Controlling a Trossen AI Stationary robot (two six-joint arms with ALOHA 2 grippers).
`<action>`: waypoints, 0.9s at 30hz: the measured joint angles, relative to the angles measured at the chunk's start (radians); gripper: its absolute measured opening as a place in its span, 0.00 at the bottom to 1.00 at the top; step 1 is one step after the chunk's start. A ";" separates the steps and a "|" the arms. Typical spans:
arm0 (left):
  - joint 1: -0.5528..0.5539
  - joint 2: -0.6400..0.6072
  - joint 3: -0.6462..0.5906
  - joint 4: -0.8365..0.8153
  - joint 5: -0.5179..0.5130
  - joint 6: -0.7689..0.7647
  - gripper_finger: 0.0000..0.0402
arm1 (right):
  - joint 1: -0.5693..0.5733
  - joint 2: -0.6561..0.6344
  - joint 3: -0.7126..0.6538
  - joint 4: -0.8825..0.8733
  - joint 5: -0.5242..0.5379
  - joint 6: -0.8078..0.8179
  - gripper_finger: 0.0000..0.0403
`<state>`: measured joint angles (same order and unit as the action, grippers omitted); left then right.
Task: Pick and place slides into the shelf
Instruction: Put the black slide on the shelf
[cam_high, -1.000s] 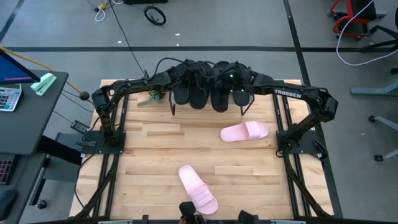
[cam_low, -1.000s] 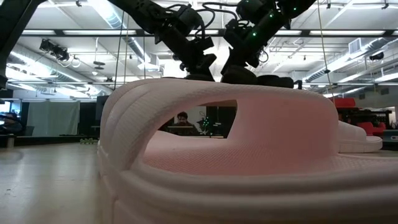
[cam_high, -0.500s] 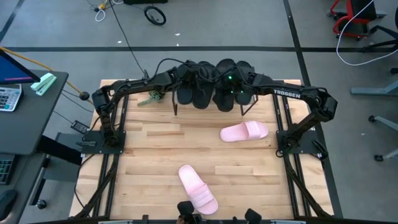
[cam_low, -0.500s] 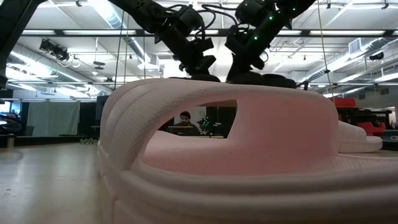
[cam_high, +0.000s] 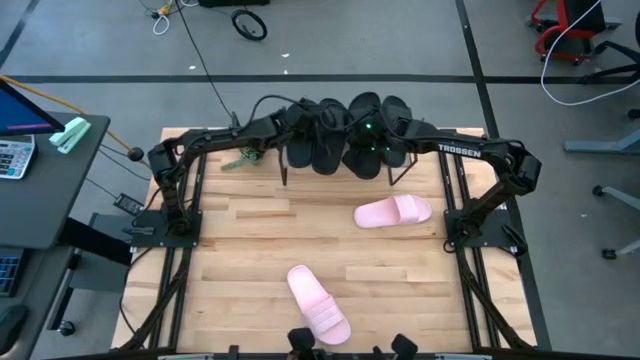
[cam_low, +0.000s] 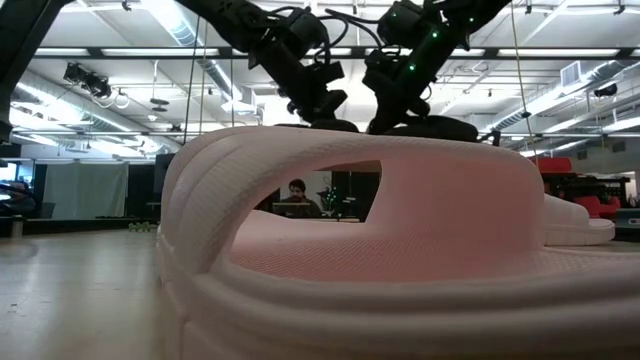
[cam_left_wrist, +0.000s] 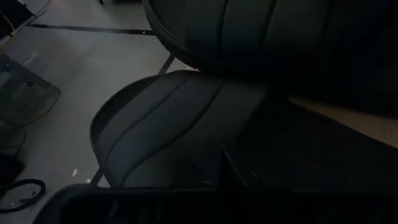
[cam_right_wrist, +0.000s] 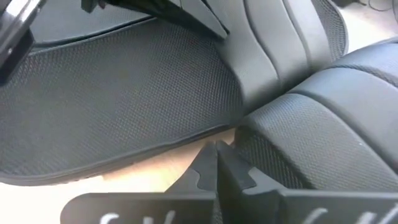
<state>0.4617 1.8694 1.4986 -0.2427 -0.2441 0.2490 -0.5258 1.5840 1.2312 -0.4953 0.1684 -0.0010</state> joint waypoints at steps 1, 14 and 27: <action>-0.006 0.000 0.000 0.002 -0.005 0.001 0.00 | 0.000 0.001 0.000 0.007 -0.007 -0.003 0.00; -0.033 -0.064 -0.004 0.019 -0.050 -0.002 0.00 | 0.021 -0.039 -0.005 0.107 0.020 -0.039 0.00; -0.035 -0.082 -0.003 -0.017 -0.051 -0.023 0.00 | 0.061 -0.144 -0.003 0.090 0.004 -0.038 0.00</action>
<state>0.4271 1.7870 1.4960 -0.2601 -0.2951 0.2255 -0.4645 1.4405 1.2278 -0.4054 0.1722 -0.0390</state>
